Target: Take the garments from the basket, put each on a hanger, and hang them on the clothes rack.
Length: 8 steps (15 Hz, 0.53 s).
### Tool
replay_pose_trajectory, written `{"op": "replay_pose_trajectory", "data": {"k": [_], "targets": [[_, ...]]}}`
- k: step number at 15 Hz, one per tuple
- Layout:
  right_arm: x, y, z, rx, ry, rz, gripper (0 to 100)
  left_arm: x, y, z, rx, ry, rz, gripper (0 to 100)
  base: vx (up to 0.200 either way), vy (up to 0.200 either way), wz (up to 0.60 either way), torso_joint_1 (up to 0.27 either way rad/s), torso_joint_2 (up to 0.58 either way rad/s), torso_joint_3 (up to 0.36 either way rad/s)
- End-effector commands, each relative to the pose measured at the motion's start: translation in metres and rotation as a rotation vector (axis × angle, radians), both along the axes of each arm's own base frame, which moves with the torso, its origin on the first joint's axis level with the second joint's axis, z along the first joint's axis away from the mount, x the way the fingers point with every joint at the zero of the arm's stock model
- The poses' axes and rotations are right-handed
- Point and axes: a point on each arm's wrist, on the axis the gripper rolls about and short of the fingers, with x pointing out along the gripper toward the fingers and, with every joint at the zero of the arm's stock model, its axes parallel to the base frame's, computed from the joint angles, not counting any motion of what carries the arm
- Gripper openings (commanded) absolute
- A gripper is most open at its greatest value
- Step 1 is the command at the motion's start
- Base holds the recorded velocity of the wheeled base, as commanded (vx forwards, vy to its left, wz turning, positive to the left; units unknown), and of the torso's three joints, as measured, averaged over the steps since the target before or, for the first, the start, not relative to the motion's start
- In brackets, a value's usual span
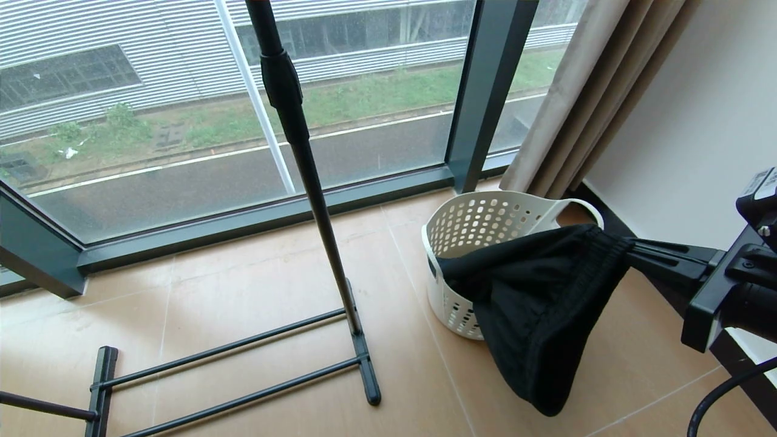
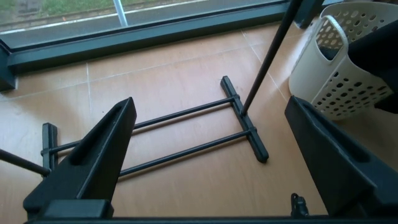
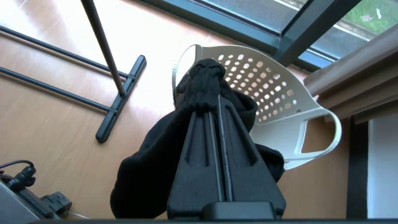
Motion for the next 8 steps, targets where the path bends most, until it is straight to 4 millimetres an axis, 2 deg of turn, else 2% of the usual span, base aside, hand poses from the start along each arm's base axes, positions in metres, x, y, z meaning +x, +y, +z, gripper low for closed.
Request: {"op": "replay_pose_trajectory", "data": {"k": [1,6,8], "targets": [[0.0006,0.0003,-0.0002,0.0,0.001,0.001,0,0.0002,0.0,0.0,0.001,0.002,0.002,100,0.0,0.0,0.0,-0.002,-0.12,0.056],[0.0014,0.0007,-0.0019,-0.004,0.008,0.001,0,0.0001,0.0,0.0,-0.001,0.0,0.001,100,0.0,0.0,0.0,0.026,-0.37,-0.135],[0.0017,0.0009,-0.0021,-0.005,0.009,0.001,0,0.0001,0.0,0.0,-0.001,0.0,0.002,100,0.0,0.0,0.0,0.085,-0.44,-0.163]]}}
